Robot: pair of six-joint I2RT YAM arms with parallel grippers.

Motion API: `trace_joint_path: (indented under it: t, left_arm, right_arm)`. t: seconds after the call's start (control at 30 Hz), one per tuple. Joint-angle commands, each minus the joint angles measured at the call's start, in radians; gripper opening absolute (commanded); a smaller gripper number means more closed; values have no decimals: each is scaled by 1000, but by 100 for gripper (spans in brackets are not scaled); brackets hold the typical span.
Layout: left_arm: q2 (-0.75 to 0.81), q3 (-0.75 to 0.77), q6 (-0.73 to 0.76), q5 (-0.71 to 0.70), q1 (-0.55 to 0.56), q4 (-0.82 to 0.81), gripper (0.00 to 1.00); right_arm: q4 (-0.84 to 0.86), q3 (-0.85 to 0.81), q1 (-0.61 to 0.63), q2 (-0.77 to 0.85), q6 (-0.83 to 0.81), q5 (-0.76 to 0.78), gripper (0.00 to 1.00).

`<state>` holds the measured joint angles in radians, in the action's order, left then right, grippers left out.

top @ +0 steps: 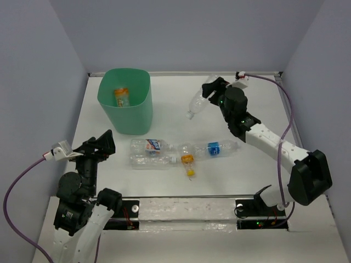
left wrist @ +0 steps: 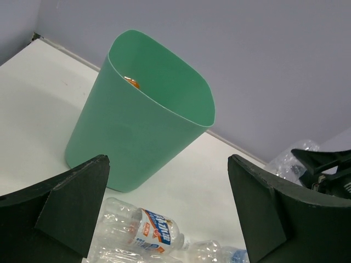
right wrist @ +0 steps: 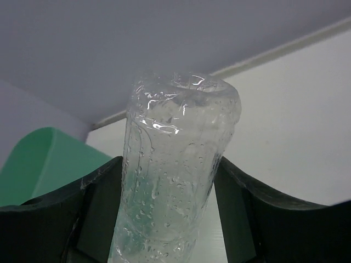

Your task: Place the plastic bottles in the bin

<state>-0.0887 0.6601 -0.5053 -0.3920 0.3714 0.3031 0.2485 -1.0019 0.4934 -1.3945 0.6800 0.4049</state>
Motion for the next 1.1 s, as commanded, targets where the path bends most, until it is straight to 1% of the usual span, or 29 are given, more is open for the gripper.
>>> trace_joint_path:
  t: [0.0,0.03,0.07,0.13,0.17,0.2,0.27,0.3,0.33,0.37,0.43,0.47,0.5,0.53,0.57,0.63,0.67,0.73,0.77,0.9,0.93,0.97,1.0,1.03,1.07]
  left_arm:
    - [0,-1,1,-37,0,-32,99]
    - [3,1,-2,-44,0,-29,99]
    - [3,-1,-9,-51,0,-27,99]
    - [4,-1,-10,-56,1,-24,99]
    - [6,-1,-10,-64,0,-24,99]
    - [10,4,-10,-70,0,-21,99]
    - [15,6,-15,-85,0,-15,99]
    - [20,4,-15,-85,0,-15,99]
    - [21,3,-15,-82,0,-16,99]
    - [21,3,-13,-73,1,-19,99]
    - [21,1,-10,-70,1,-21,99]
    - [20,1,-10,-70,4,-22,99]
    - [21,1,-10,-71,6,-22,99]
    - [21,-1,-10,-73,8,-21,99]
    - [21,1,-9,-73,11,-21,99]
    - [23,-1,-9,-73,12,-21,99]
    - [21,1,-9,-73,15,-21,99]
    - [21,-1,-7,-74,17,-22,99]
    - [20,1,-7,-73,17,-22,99]
    - [15,1,-6,-67,17,-24,99]
    - [12,-1,-6,-67,15,-24,99]
    - [14,1,-6,-68,15,-24,99]
    - [12,-1,-6,-68,11,-24,99]
    - [10,-1,-6,-68,9,-24,99]
    - [9,1,-7,-67,8,-24,99]
  right_arm:
    - [225,-182,143,-46,-219,-3,61]
    - [253,-225,164,-67,-252,-15,61]
    - [280,-309,186,-93,-322,-35,61]
    - [340,-407,243,-191,-425,-49,61]
    - [348,-519,258,-231,-448,-81,61]
    - [354,-573,284,-304,-470,-99,62]
    - [377,-668,307,-377,-529,-136,63]
    - [396,-761,316,-414,-548,-146,63]
    - [393,-811,329,-451,-557,-152,63]
    - [364,-914,329,-522,-563,-175,63]
    - [331,-1022,340,-598,-571,-192,63]
    - [312,-1079,349,-680,-591,-208,63]
    - [238,-1206,349,-724,-603,-227,64]
    - [195,-1265,349,-768,-615,-245,66]
    - [145,-1309,362,-840,-640,-265,74]
    - [101,-1384,392,-885,-669,-319,86]
    - [72,-1394,392,-902,-680,-331,90]
    - [66,-1382,401,-896,-701,-342,99]
    - [55,-1376,401,-881,-700,-353,100]
    - [-1,-1345,401,-827,-720,-373,100]
    - [-9,-1324,401,-778,-720,-377,100]
    - [-11,-1289,401,-746,-718,-379,100]
    - [-9,-1191,401,-706,-717,-382,99]
    - [-9,-1132,401,-620,-715,-380,95]
    - [-6,-1067,401,-573,-715,-386,92]
